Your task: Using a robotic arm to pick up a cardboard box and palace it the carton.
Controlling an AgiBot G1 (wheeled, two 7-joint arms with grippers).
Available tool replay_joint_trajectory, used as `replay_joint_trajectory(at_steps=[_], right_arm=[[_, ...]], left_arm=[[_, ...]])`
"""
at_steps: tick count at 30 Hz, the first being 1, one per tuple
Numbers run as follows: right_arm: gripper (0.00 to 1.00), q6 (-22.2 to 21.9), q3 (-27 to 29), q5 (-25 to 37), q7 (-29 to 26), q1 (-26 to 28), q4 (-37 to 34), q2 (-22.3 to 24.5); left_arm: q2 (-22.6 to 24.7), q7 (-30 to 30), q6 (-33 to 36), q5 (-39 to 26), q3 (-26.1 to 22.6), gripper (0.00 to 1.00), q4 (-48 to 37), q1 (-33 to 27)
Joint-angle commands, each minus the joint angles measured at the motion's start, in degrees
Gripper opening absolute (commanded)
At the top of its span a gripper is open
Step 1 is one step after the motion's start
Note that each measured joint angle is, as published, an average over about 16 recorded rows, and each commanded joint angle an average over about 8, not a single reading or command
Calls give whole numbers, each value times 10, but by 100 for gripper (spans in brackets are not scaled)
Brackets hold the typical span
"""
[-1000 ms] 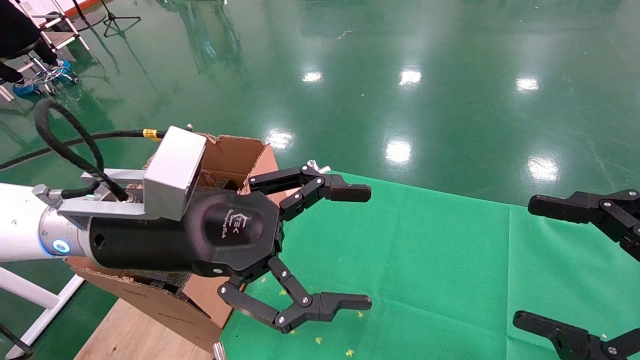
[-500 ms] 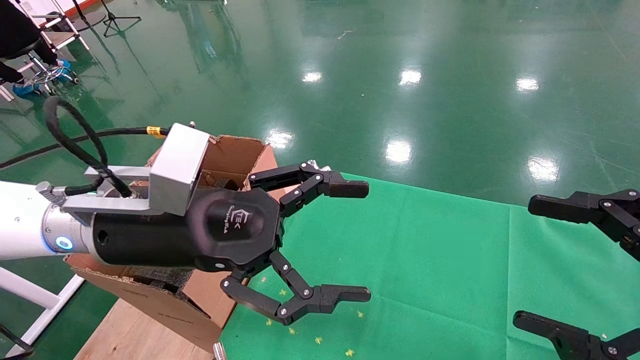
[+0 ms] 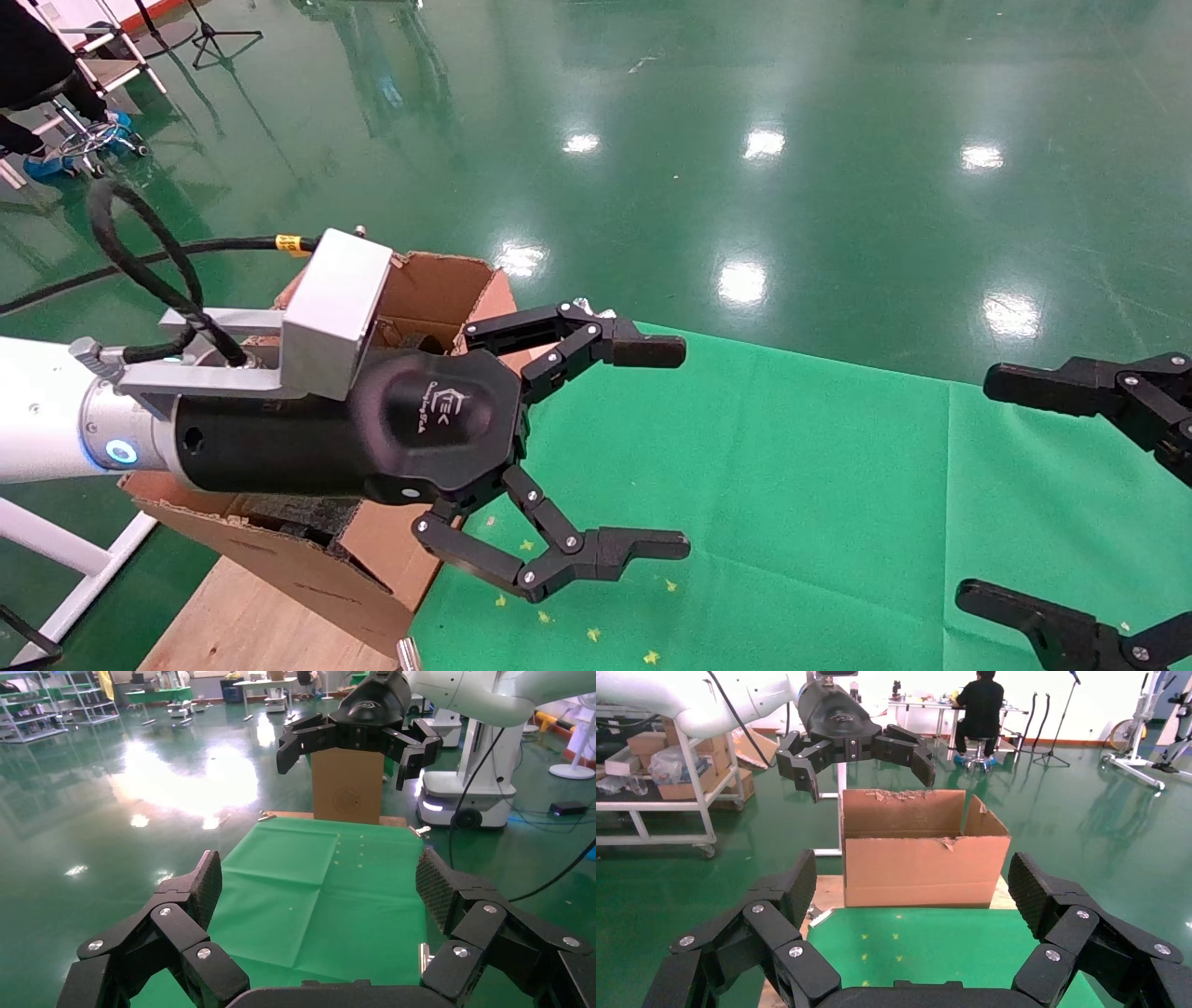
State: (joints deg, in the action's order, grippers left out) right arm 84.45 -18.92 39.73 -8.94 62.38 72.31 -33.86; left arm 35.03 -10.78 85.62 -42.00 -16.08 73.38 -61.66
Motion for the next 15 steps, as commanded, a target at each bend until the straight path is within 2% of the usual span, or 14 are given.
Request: replay_joint_trajectory(at_steps=[1,15], right_arm=[[100,0,0,0,0,0,0,0],[100,0,0,0,0,0,0,0]], left_arm=[[0,0,0,0,0,100,0,0],[0,0,-1,-1,0,100,-1,-1]])
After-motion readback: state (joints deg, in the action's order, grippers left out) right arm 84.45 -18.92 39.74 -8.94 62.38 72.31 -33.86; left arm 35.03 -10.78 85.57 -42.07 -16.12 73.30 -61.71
